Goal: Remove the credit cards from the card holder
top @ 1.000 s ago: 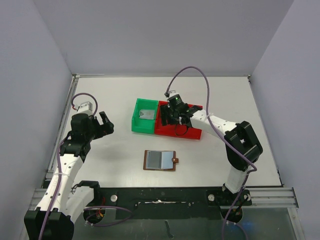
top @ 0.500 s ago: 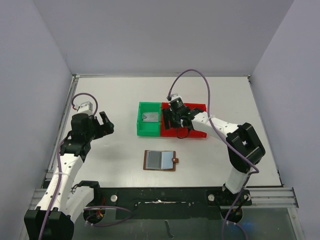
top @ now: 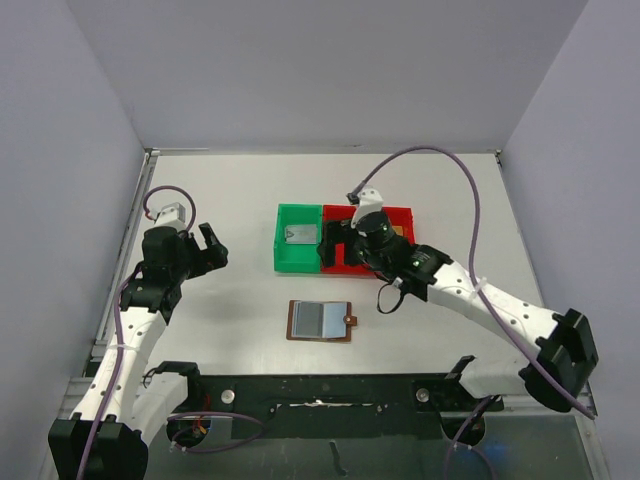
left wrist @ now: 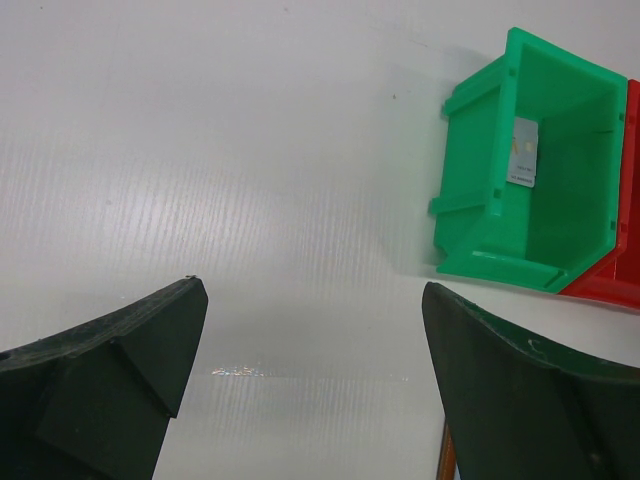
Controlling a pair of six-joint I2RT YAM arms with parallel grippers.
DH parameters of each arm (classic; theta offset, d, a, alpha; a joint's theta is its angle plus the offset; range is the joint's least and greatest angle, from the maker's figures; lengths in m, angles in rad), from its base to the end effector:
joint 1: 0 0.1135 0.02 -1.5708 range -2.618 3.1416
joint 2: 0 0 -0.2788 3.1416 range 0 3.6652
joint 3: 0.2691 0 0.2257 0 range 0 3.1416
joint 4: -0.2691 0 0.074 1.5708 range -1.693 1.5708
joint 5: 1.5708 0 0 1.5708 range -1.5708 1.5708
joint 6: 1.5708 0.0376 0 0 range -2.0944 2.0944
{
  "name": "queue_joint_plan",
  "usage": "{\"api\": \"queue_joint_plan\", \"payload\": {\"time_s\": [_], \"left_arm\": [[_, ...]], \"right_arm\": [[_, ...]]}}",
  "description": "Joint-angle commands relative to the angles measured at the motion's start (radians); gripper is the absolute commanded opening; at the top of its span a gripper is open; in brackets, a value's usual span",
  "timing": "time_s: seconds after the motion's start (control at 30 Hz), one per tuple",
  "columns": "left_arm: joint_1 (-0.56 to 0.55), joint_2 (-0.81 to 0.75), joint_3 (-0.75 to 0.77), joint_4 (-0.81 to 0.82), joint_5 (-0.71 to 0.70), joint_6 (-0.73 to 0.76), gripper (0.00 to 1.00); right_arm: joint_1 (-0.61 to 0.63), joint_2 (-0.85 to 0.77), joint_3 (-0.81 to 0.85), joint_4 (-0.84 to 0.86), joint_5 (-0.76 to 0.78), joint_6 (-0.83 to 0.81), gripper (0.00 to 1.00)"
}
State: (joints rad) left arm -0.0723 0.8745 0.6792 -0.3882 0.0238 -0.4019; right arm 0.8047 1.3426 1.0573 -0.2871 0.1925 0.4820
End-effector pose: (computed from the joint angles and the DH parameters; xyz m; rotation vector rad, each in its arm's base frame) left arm 0.1589 -0.0124 0.2826 -0.3422 2.1422 -0.2993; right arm 0.1964 0.1938 0.3213 -0.2368 2.1687 0.5443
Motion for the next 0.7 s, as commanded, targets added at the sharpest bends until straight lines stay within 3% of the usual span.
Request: {"api": "queue_joint_plan", "payload": {"time_s": [0.0,0.1,0.23,0.33,0.57,0.67], "left_arm": [[0.002,-0.006,0.021,0.043,0.006,0.015,0.90],[0.002,-0.013,0.018,0.053,0.016,0.018,0.90],[0.004,-0.016,0.013,0.067,0.030,0.023,0.90],[0.007,-0.011,0.013,0.071,0.029,0.026,0.90],[0.012,0.000,0.017,0.067,0.035,0.028,0.90],[0.014,-0.003,0.017,0.060,0.018,0.028,0.90]], "right_arm": [[-0.015,-0.145,-0.079,0.018,0.115,0.254,0.98],[-0.025,-0.244,-0.172,-0.064,0.183,0.514,0.98],[-0.054,-0.367,-0.358,0.129,0.041,0.552,0.98],[-0.008,-0.390,-0.430,0.223,0.007,0.588,0.98],[0.190,-0.115,-0.213,-0.044,0.217,0.627,1.00],[0.296,0.019,-0.095,-0.171,0.348,0.712,0.93]]}}
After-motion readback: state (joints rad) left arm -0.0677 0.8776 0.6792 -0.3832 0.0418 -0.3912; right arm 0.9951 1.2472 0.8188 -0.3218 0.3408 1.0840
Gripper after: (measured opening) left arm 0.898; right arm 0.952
